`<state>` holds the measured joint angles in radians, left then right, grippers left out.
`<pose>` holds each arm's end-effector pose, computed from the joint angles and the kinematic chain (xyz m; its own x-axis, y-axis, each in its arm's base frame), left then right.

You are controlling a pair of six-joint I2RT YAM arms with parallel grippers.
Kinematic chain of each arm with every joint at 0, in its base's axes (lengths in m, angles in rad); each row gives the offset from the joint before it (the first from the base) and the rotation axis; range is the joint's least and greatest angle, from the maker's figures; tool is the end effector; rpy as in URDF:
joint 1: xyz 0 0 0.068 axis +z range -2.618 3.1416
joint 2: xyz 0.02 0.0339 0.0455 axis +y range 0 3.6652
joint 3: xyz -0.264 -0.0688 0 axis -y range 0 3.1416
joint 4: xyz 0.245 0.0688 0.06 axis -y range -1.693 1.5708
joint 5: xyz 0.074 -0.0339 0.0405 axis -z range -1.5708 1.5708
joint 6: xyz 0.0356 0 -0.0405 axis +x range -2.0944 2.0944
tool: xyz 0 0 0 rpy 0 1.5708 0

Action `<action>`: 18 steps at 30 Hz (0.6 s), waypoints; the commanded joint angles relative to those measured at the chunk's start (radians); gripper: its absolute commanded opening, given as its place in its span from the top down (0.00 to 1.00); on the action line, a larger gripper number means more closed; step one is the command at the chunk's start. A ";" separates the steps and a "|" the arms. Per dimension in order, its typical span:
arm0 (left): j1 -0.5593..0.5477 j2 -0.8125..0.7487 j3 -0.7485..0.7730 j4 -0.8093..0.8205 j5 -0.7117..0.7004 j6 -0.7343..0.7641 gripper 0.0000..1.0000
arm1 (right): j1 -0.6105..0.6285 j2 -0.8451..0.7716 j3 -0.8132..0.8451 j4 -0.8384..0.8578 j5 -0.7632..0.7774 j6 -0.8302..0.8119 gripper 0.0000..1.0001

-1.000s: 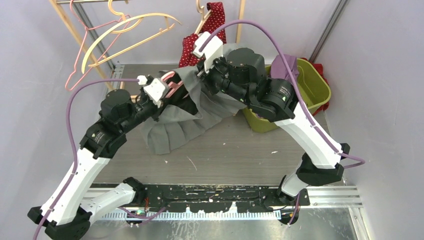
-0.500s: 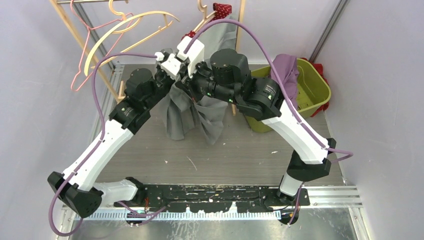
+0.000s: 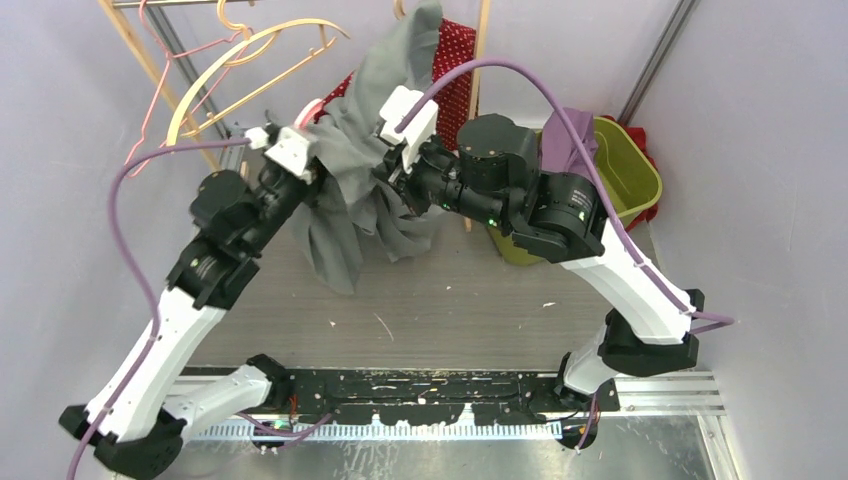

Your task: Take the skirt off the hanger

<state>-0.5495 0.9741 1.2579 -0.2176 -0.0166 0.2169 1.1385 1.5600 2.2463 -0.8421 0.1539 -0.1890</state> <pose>0.1704 -0.1036 0.4653 0.1644 0.1516 -0.9747 0.4840 0.8486 0.2137 0.1208 0.2488 0.5622 0.0928 -0.2420 -0.9658 -0.8312 0.5152 -0.2090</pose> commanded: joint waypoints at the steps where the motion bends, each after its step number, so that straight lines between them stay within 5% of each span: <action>1: 0.007 -0.105 -0.003 0.054 -0.036 0.011 1.00 | 0.001 -0.033 0.000 0.104 0.173 -0.068 0.99; 2: 0.006 -0.109 -0.003 0.041 -0.043 0.005 1.00 | 0.000 -0.032 -0.002 0.117 0.231 -0.075 0.96; 4: 0.006 -0.113 0.010 0.007 -0.038 -0.013 1.00 | 0.001 -0.033 -0.020 0.157 0.338 -0.095 0.62; 6: 0.007 -0.119 0.017 0.003 -0.042 -0.030 1.00 | 0.001 -0.035 -0.037 0.166 0.371 -0.131 0.53; 8: 0.006 -0.118 0.036 -0.004 -0.045 -0.034 1.00 | 0.002 -0.032 -0.044 0.146 0.364 -0.151 0.29; 16: 0.006 -0.041 0.128 -0.038 -0.084 -0.021 1.00 | 0.075 -0.028 -0.036 0.089 0.261 -0.130 0.15; 18: 0.006 -0.001 0.197 -0.157 -0.002 0.047 1.00 | 0.109 -0.018 -0.036 0.065 0.309 -0.199 0.08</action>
<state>-0.5476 0.9493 1.3170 -0.3458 -0.0696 0.2001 1.1965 1.5513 2.2009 -0.7776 0.4343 -0.3126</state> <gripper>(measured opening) 0.070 0.867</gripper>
